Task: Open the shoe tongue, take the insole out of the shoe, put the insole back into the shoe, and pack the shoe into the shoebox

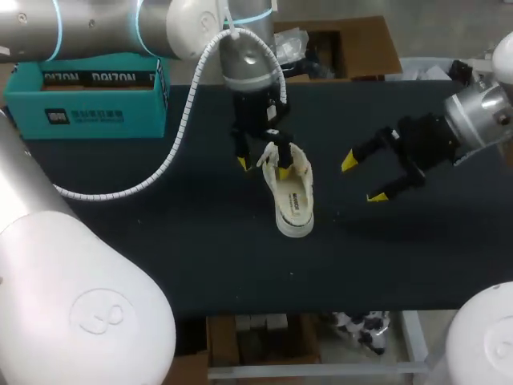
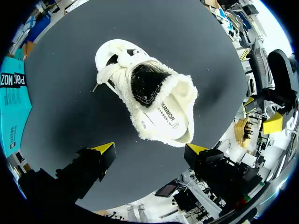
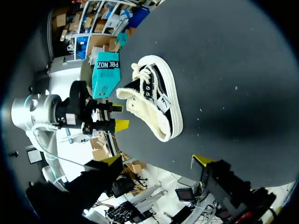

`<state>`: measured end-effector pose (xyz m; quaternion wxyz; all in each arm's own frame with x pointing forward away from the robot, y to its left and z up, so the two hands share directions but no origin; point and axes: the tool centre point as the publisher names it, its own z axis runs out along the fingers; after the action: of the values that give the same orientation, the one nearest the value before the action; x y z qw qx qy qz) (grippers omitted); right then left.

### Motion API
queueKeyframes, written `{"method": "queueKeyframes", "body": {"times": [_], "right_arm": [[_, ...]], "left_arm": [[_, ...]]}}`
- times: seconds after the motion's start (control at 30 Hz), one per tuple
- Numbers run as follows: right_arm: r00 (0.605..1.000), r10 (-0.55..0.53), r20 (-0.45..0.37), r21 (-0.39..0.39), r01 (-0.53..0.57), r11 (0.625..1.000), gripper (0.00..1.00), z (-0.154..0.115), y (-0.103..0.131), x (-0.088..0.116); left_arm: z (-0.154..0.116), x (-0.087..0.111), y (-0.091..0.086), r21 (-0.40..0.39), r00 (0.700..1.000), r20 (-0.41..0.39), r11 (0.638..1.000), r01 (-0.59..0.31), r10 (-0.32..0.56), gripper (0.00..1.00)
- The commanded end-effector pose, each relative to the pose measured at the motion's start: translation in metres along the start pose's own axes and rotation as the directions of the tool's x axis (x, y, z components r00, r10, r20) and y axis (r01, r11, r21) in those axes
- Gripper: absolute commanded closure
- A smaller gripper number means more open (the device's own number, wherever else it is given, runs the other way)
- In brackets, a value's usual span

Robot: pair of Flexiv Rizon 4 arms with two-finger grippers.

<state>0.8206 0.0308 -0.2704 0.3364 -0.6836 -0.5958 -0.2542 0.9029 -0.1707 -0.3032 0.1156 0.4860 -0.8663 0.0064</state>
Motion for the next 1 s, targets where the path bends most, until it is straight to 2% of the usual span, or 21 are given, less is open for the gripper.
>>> {"method": "queueKeyframes", "body": {"times": [0.03, 0.33, 0.37, 0.4, 0.43, 0.47, 0.53, 0.57, 0.6, 0.63, 0.67, 0.7, 0.83, 0.87, 0.9, 1.0], "right_arm": [[0.91, -0.369, 0.189, 0.312, 0.3, 0.901, 0.0, -0.022, 0.003, 0.006], [0.91, -0.369, 0.189, 0.312, 0.3, 0.901, 0.0, -0.022, 0.003, 0.006], [0.861, -0.481, 0.168, 0.349, 0.404, 0.845, 0.0, -0.018, 0.006, 0.005], [0.827, -0.532, 0.181, 0.366, 0.445, 0.817, 0.0, -0.017, 0.007, 0.003], [0.817, -0.536, 0.215, 0.38, 0.435, 0.816, 0.0, -0.018, 0.01, 0.001], [0.77, -0.602, 0.211, 0.415, 0.487, 0.769, 0.0, -0.02, 0.011, -0.002], [0.706, -0.674, 0.216, 0.436, 0.548, 0.714, 0.0, -0.025, 0.011, -0.007], [0.648, -0.734, 0.202, 0.457, 0.601, 0.656, 0.0, -0.028, 0.009, -0.01], [0.631, -0.748, 0.205, 0.461, 0.612, 0.643, 0.0, -0.03, 0.009, -0.012], [0.606, -0.766, 0.217, 0.474, 0.62, 0.625, 0.0, -0.033, 0.01, -0.014], [0.563, -0.797, 0.217, 0.49, 0.644, 0.588, 0.0, -0.035, 0.008, -0.015], [0.544, -0.809, 0.222, 0.501, 0.648, 0.574, 0.0, -0.037, 0.007, -0.016], [0.446, -0.861, 0.246, 0.545, 0.671, 0.503, 0.0, -0.045, 0.004, -0.019], [0.422, -0.871, 0.25, 0.553, 0.677, 0.486, 0.0, -0.046, 0.002, -0.019], [0.396, -0.883, 0.252, 0.564, 0.681, 0.466, 0.0, -0.048, 0.001, -0.019], [0.328, -0.914, 0.241, 0.579, 0.707, 0.406, 0.0, -0.05, -0.002, -0.021]], "left_arm": [[0.004, 0.007, 0.0, 0.011, 0.984, 0.077, 0.987, 0.163, -0.163, 0.0], [0.004, 0.007, 0.0, 0.011, 0.984, 0.077, 0.987, 0.163, -0.163, 0.0], [0.004, 0.007, 0.0, 0.011, 0.984, 0.077, 0.987, 0.163, -0.163, 0.0], [0.006, 0.005, -0.003, 0.026, 0.976, 0.08, 0.98, 0.199, -0.201, 0.0], [0.008, 0.002, -0.006, 0.042, 0.965, 0.067, 0.968, 0.249, -0.252, 0.0], [0.01, 0.0, -0.008, 0.053, 0.953, 0.057, 0.955, 0.293, -0.296, 0.0], [0.015, -0.005, -0.014, 0.068, 0.934, 0.046, 0.934, 0.35, -0.353, 0.0], [0.018, -0.006, -0.017, 0.069, 0.926, 0.045, 0.926, 0.372, -0.376, 0.0], [0.021, -0.007, -0.019, 0.077, 0.919, 0.037, 0.918, 0.39, -0.394, 0.0], [0.023, -0.009, -0.02, 0.068, 0.928, 0.013, 0.926, 0.371, -0.373, 0.0], [0.027, -0.01, -0.022, 0.063, 0.925, 0.008, 0.923, 0.379, -0.38, 0.0], [0.029, -0.011, -0.024, 0.067, 0.923, -0.001, 0.921, 0.383, -0.384, 0.0], [0.036, -0.008, -0.028, 0.076, 0.926, -0.001, 0.923, 0.377, -0.378, 0.0], [0.036, -0.008, -0.029, 0.081, 0.925, 0.0, 0.922, 0.379, -0.381, 0.03], [0.037, -0.007, -0.029, 0.083, 0.925, -0.001, 0.922, 0.378, -0.379, 0.2], [0.04, -0.007, -0.033, 0.088, 0.923, -0.001, 0.919, 0.383, -0.385, 0.42]]}}
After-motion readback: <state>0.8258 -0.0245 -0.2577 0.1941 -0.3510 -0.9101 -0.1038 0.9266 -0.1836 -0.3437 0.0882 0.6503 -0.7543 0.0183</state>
